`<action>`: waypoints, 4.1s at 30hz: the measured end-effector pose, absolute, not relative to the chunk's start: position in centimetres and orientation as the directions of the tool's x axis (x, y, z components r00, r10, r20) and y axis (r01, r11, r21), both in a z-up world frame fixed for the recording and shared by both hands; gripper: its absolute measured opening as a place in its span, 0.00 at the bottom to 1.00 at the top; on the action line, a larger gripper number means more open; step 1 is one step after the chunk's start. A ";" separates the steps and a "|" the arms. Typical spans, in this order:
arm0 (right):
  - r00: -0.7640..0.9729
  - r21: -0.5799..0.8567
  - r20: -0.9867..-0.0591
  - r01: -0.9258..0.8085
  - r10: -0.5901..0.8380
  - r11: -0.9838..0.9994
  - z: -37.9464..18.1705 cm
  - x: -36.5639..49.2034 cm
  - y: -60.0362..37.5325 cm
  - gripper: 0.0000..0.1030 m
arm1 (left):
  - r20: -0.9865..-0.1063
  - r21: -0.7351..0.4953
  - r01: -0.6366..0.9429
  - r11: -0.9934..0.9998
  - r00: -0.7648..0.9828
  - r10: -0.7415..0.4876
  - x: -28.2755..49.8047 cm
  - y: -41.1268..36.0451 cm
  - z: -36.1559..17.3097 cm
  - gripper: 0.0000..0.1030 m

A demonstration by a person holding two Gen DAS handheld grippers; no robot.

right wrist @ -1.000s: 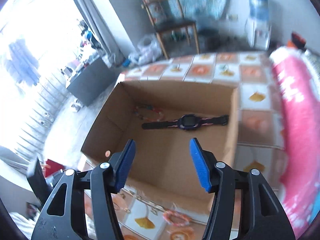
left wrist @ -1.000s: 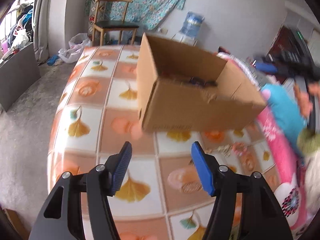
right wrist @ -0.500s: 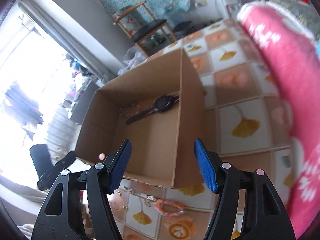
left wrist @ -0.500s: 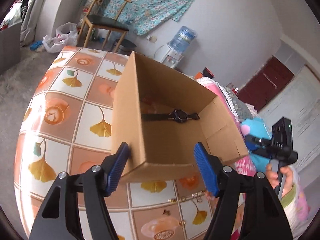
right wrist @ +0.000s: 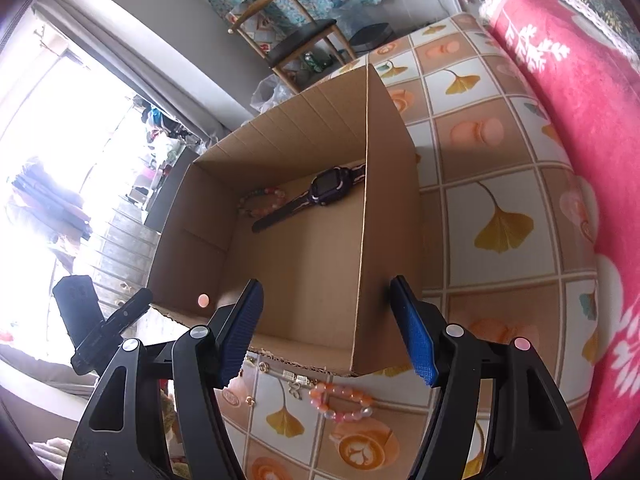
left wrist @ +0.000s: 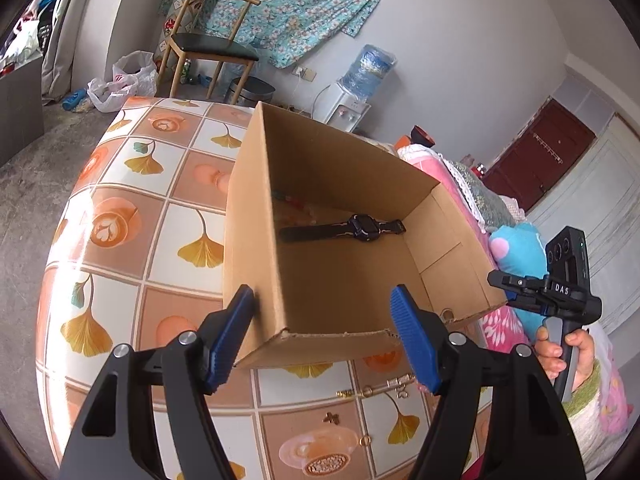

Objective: Organize jewelry
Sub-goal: 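Move both grippers back over the table beside the box, then lower the right gripper onto a small gold ring and close on it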

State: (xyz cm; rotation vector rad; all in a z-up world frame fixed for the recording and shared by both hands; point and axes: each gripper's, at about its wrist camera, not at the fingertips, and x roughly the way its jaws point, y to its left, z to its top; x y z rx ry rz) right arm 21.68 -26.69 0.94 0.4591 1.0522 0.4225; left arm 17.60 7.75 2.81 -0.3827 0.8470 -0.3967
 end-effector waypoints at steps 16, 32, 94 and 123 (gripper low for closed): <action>0.520 0.512 -0.708 -0.087 0.477 0.855 1.9 19.2 -27.8 0.61 | -0.618 -0.462 0.202 0.864 0.625 -0.477 14.8 7.8 2.9 0.67; 0.426 0.202 -0.883 -0.035 0.198 0.979 -4.2 7.8 -23.9 0.74 | -0.837 -0.211 0.272 0.939 0.445 -0.317 6.0 2.0 -3.9 0.75; 0.507 0.249 -0.774 -0.306 0.379 0.919 -4.5 11.4 -13.5 0.39 | -0.770 0.007 0.524 0.852 0.546 -0.330 6.7 -3.8 -4.0 0.44; 0.522 0.198 -0.760 -0.380 0.386 0.904 -5.2 13.0 -10.1 0.38 | -0.804 -0.016 0.423 0.906 0.534 -0.263 7.3 -0.7 -4.9 0.09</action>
